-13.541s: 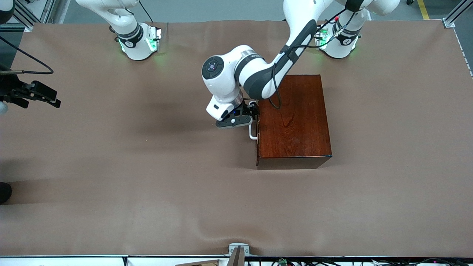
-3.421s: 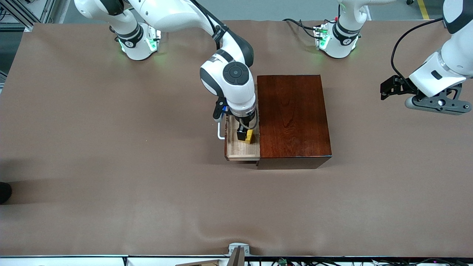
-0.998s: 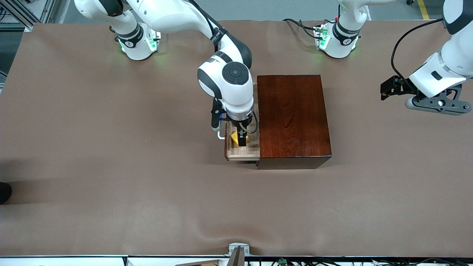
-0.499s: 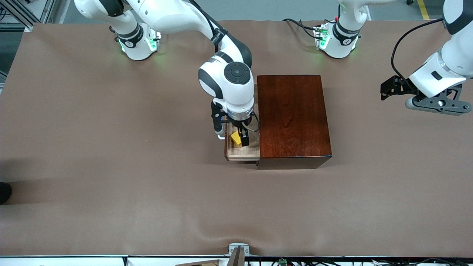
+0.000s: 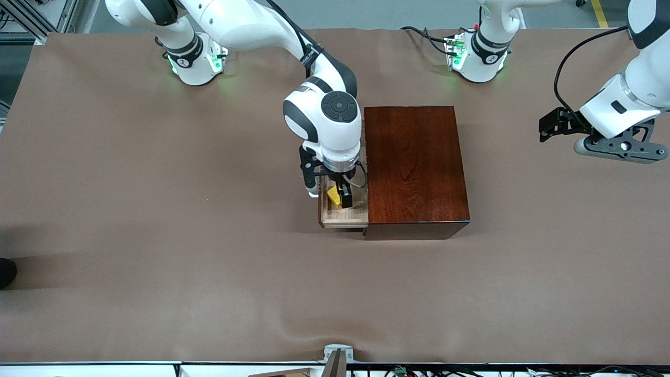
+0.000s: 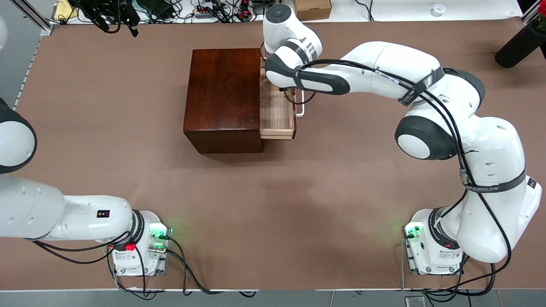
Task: Open drawer, take yellow block, close drawer
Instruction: 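Close the right gripper on the yellow cube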
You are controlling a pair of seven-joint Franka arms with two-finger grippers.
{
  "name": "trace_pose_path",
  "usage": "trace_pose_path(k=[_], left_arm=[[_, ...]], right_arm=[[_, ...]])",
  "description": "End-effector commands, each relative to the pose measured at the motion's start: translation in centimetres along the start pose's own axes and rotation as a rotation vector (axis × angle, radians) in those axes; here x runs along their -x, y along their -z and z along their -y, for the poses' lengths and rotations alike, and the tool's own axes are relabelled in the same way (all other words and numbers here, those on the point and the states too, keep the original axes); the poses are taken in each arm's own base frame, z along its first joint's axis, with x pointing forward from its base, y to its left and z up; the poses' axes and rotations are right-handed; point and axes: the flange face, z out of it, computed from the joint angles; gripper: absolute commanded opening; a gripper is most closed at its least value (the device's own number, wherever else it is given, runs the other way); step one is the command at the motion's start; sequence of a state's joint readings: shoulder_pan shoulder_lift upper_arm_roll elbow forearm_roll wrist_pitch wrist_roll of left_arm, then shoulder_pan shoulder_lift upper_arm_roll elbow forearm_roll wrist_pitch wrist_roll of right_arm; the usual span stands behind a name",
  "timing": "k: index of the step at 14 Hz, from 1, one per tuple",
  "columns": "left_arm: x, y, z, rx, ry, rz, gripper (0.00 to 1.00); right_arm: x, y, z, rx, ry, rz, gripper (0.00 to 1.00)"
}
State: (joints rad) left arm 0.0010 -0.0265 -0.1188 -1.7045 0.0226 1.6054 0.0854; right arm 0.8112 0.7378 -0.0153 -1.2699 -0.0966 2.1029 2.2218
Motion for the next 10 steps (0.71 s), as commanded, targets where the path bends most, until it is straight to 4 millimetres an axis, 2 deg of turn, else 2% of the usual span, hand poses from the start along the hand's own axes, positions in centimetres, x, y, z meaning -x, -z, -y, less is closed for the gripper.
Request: trace_pose_path(k=[1, 3, 4, 6, 7, 9, 10], left_arm=[[0.5, 0.4, 0.0, 0.014, 0.0, 0.0, 1.0], [0.4, 0.4, 0.0, 0.014, 0.0, 0.002, 1.0], [0.4, 0.4, 0.0, 0.014, 0.0, 0.002, 1.0], [0.4, 0.4, 0.0, 0.014, 0.0, 0.002, 1.0], [0.4, 0.2, 0.0, 0.015, 0.0, 0.005, 1.0], [0.4, 0.2, 0.1, 0.015, 0.001, 0.005, 1.0], [0.4, 0.2, 0.1, 0.015, 0.001, 0.005, 1.0]], right_arm=[[0.3, -0.2, -0.2, -0.007, 0.019, -0.013, 1.0], [0.4, -0.4, -0.3, -0.004, 0.017, -0.014, 1.0], [0.4, -0.4, -0.3, -0.004, 0.019, -0.014, 0.88], [0.4, -0.2, -0.3, -0.005, 0.019, -0.013, 0.48], [0.4, 0.0, -0.2, -0.006, 0.018, -0.012, 0.35], [0.2, 0.5, 0.0, -0.007, 0.016, -0.006, 0.22], [0.1, 0.9, 0.1, -0.005, 0.013, -0.002, 0.2]])
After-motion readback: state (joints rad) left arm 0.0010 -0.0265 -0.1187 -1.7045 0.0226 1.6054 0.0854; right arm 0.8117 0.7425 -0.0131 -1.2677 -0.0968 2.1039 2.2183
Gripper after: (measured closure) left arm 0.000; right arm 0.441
